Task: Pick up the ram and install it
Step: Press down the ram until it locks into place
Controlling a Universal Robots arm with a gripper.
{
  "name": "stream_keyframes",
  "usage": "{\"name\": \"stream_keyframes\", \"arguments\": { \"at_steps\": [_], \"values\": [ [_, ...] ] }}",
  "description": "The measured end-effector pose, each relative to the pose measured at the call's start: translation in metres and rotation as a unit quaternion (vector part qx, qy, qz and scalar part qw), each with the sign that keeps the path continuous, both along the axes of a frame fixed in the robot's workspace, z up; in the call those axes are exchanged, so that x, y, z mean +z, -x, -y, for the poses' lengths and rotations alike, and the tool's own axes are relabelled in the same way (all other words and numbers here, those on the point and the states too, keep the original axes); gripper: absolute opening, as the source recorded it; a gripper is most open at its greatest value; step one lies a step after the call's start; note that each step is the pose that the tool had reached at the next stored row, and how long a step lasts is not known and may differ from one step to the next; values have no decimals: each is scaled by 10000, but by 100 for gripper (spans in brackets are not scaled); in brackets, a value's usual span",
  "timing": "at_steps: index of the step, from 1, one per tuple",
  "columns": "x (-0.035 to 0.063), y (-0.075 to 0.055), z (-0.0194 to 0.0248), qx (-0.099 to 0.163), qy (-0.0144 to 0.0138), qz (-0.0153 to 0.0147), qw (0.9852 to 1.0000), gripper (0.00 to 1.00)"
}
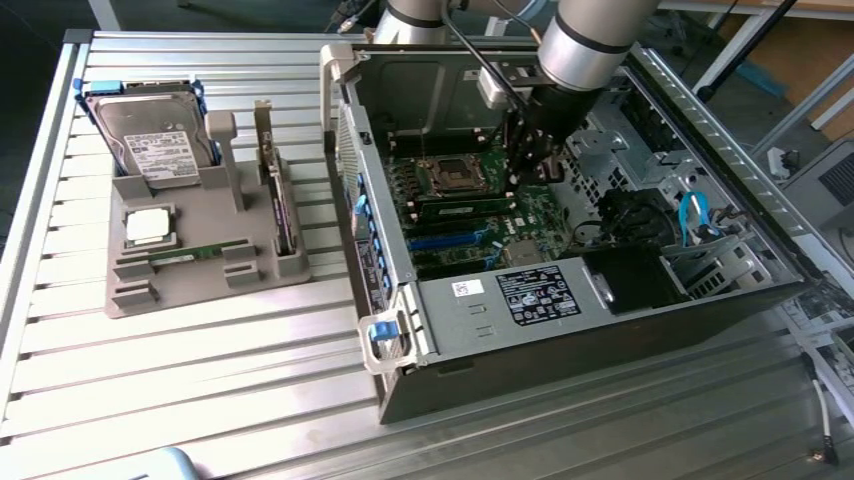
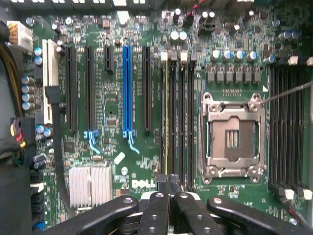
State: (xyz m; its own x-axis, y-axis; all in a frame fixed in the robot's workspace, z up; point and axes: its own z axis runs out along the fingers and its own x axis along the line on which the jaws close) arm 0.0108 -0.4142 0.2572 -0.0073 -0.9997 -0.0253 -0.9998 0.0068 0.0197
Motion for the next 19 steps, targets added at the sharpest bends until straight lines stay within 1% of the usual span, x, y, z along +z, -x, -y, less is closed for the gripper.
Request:
{"name": "stream_keyframes", "arguments": {
  "at_steps": [8,15,19],
  "values": [
    [0,169,0,-1,0,0,10000,11],
    [-1,344,0,0,0,1,10000,11],
    [0,411,0,-1,0,1,10000,11]
  ]
}}
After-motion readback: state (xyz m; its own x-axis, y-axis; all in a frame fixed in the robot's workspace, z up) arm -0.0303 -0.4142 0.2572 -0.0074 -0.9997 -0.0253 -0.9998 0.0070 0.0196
